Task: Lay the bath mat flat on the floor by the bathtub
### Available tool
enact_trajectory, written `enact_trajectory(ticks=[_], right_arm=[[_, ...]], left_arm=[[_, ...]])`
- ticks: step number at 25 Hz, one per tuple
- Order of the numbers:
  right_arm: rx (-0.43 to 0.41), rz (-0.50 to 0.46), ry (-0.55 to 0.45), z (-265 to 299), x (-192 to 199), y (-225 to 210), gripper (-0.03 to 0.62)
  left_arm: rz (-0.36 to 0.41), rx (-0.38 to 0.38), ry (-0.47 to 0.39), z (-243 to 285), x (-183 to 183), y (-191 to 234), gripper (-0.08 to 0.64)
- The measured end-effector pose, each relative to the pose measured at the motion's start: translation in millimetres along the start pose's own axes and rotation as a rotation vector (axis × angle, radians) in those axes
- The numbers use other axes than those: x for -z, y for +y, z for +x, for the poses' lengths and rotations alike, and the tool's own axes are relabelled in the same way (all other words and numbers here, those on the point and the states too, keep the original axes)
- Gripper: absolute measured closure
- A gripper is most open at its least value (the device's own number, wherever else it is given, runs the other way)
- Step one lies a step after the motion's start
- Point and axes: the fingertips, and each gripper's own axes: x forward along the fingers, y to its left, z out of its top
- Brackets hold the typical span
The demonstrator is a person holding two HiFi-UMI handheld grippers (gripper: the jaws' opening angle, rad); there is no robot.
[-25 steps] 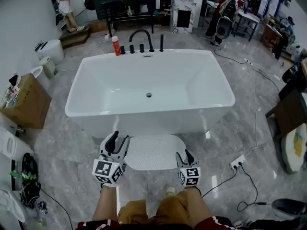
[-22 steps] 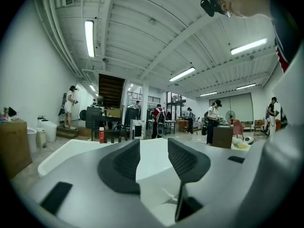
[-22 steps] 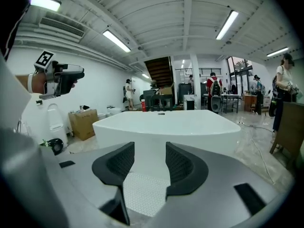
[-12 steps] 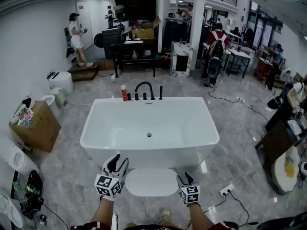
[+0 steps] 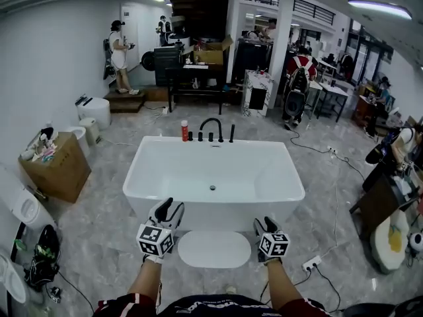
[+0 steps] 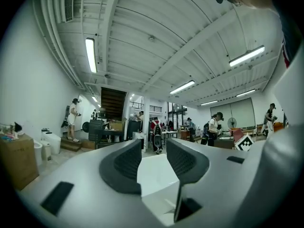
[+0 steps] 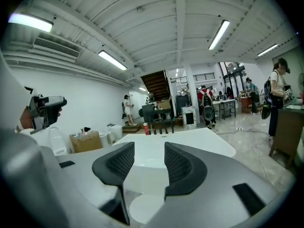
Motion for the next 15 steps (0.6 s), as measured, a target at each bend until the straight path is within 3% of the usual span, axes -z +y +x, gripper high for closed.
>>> enact_trajectory(ticks=[4,9,15], right_arm=[[-0.009,-0.013,-0.001,-16,-10,55,0.377],[-0.032,-0.042,0.053,-50,14,121,0.377],[0.018,-0.056,0.064,-88,11,143,0.377]], left_arm=[[-0.004,-0.018,0.026,-50,-1,25,0.397],[-0.044,-0.026,0.021,-112,3,46,0.397],[-0.102,-0.021,0.009,-164,11,58,0.397]])
